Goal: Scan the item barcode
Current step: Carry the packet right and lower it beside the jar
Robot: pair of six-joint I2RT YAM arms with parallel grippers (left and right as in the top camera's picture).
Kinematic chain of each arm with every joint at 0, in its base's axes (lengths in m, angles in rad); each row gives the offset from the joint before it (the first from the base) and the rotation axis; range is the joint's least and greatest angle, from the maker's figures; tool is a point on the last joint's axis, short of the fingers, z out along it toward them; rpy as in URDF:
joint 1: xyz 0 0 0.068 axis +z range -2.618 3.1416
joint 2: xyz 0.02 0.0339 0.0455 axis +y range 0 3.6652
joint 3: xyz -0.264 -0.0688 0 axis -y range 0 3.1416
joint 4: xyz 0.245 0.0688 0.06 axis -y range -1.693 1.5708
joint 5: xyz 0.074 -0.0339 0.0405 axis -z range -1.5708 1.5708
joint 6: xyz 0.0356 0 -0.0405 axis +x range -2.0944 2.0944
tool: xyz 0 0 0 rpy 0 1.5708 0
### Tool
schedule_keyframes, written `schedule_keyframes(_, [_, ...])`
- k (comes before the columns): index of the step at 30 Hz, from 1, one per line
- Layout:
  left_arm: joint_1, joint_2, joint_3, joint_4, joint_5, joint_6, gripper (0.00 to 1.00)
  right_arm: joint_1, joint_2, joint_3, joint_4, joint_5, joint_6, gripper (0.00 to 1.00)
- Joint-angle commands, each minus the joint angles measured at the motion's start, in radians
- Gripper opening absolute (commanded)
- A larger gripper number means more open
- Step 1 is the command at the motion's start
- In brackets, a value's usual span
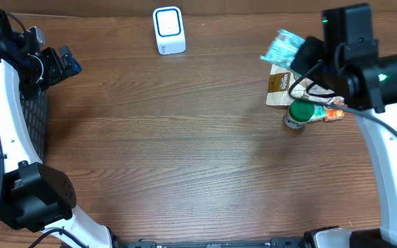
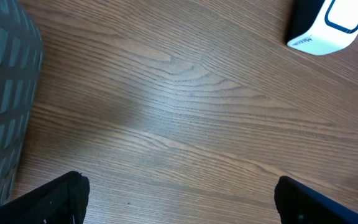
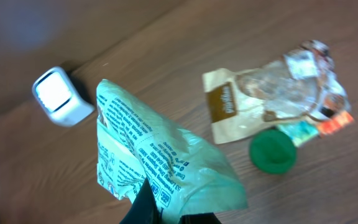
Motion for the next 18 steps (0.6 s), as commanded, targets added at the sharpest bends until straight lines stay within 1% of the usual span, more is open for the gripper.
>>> schedule_keyframes(1, [0.002,0.01,-0.004,0.002,0.001,0.005,0.99,-0.069,0.014,-0.047,0.021,-0.02,0.059,0.04])
schedule_keyframes(9, [0.001,0.01,-0.004,0.002,0.001,0.005,1.0,-0.205,0.043,-0.214,0.097,-0.053,0.06,0.04])
schedule_keyframes(14, [0.002,0.01,-0.004,0.002,0.001,0.005,1.0,-0.314,0.043,-0.323,0.173,-0.193,0.067,0.04])
schedule_keyframes(18, [0.001,0.01,-0.004,0.002,0.001,0.005,0.99,-0.405,0.044,-0.402,0.245,-0.256,0.067,0.04])
